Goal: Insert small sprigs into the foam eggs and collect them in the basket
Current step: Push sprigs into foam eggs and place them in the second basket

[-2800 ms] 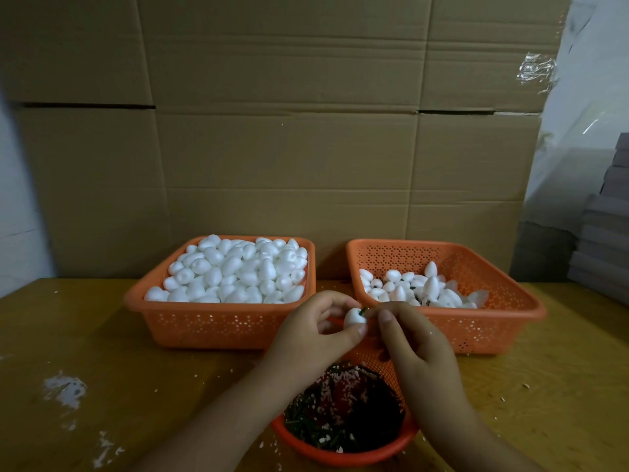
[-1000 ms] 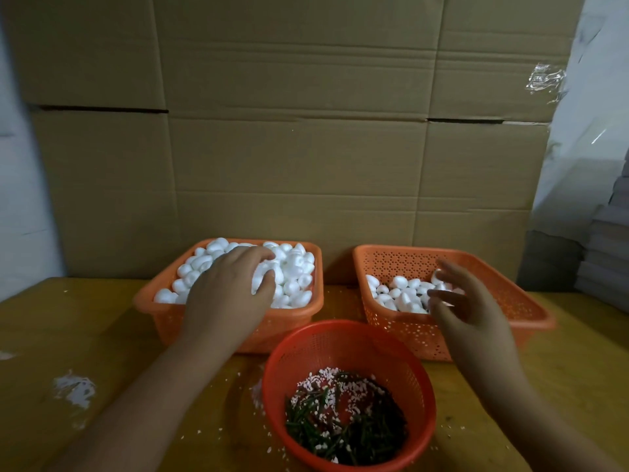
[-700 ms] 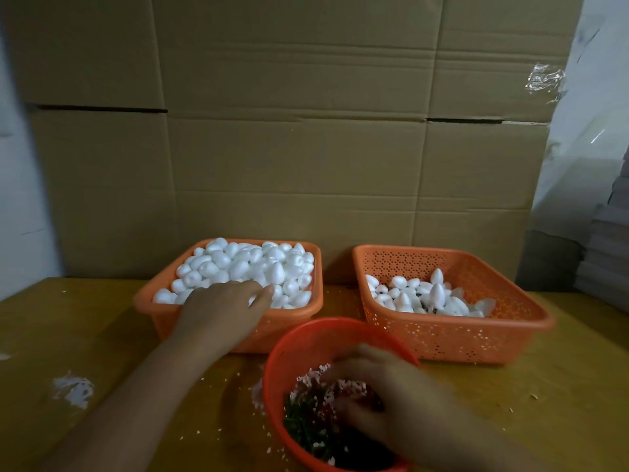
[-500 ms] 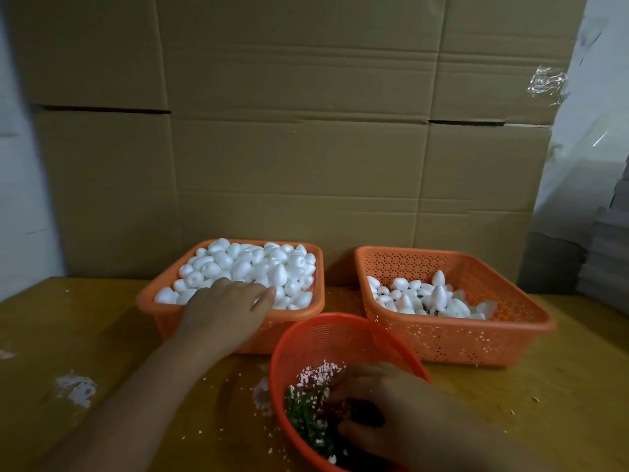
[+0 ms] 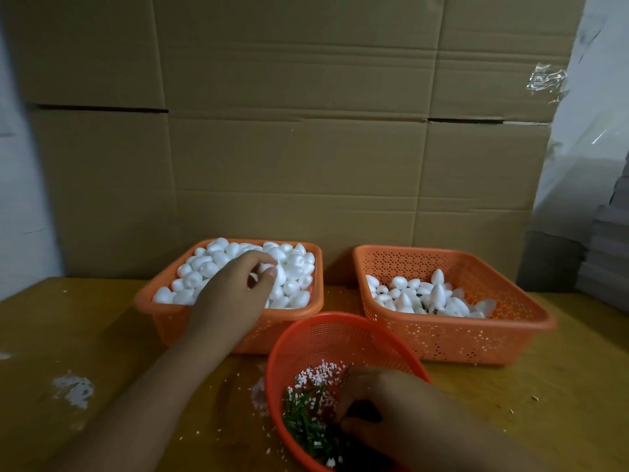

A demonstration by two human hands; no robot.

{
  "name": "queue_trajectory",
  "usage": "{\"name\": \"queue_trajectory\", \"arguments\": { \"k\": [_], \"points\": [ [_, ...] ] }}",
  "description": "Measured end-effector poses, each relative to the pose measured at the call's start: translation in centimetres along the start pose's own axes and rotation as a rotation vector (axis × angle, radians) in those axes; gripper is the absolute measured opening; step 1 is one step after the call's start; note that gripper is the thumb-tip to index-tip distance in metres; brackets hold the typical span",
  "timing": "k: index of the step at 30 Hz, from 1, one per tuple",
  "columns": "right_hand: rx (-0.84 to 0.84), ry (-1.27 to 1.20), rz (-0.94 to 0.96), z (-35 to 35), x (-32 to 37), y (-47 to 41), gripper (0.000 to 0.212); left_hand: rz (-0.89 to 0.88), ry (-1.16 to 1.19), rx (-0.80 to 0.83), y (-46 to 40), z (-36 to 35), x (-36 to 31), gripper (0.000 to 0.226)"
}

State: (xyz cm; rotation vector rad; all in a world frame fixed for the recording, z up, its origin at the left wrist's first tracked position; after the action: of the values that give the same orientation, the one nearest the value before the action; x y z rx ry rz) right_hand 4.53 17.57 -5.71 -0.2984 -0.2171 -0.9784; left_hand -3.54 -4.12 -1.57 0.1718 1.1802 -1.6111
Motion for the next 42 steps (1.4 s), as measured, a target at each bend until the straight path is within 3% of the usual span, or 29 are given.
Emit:
{"name": "queue_trajectory", "arguments": {
  "k": [2, 5, 8, 10, 14, 20, 32, 39, 42],
  "points": [
    [-0.021, -0.005, -0.007, 0.0, 0.1, 0.0, 0.021, -0.104, 0.149, -0.014, 0.5, -0.4, -2.3, 0.008],
    [-0.024, -0.031, -0.027, 0.1, 0.3, 0.0, 0.018, -0.211, 0.326, 0.152, 2.2, -2.0, -5.1, 0.016],
    [-0.045, -0.037, -0.039, 0.2, 0.5, 0.1, 0.018, -0.153, 0.406, 0.41, 4.6, -4.8, -5.4, 0.017],
    [-0.111, -0.052, -0.051, 0.4, 0.6, 0.1, 0.02, -0.092, 0.354, 0.481, 5.2, -5.9, -4.6, 0.011],
    [-0.081, -0.027, -0.055, 0.5, 0.5, 0.2, 0.024, 0.085, 0.536, 0.459, 4.7, -5.8, -3.6, 0.02],
    [-0.112, -0.042, -0.062, 0.4, 0.3, 0.3, 0.022, 0.035, 0.464, 0.497, 5.0, -5.7, -3.9, 0.024],
    [-0.123, -0.06, -0.058, 0.5, 0.4, 0.3, 0.022, 0.049, 0.653, 0.551, 5.0, -5.5, -4.3, 0.031],
    [-0.115, -0.075, -0.067, 0.4, 0.2, 0.3, 0.023, -0.007, 0.591, 0.537, 4.9, -5.2, -4.5, 0.013],
    [-0.114, -0.092, -0.065, 0.3, 0.3, 0.2, 0.027, -0.036, 0.589, 0.566, 5.0, -4.8, -5.0, 0.017]
  ]
}}
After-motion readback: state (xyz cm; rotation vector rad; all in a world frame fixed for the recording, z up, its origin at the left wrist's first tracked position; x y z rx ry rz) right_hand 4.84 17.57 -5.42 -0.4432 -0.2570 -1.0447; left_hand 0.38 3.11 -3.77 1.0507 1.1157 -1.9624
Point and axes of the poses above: each hand's wrist, its own y-axis away from the middle knuckle, its own z-axis out of the back of the hand, x = y × z, the point moved 2 cm from there along -y, towards the middle knuckle, and after that the axes turned 2 degrees about -x, right-handed, at the moved point
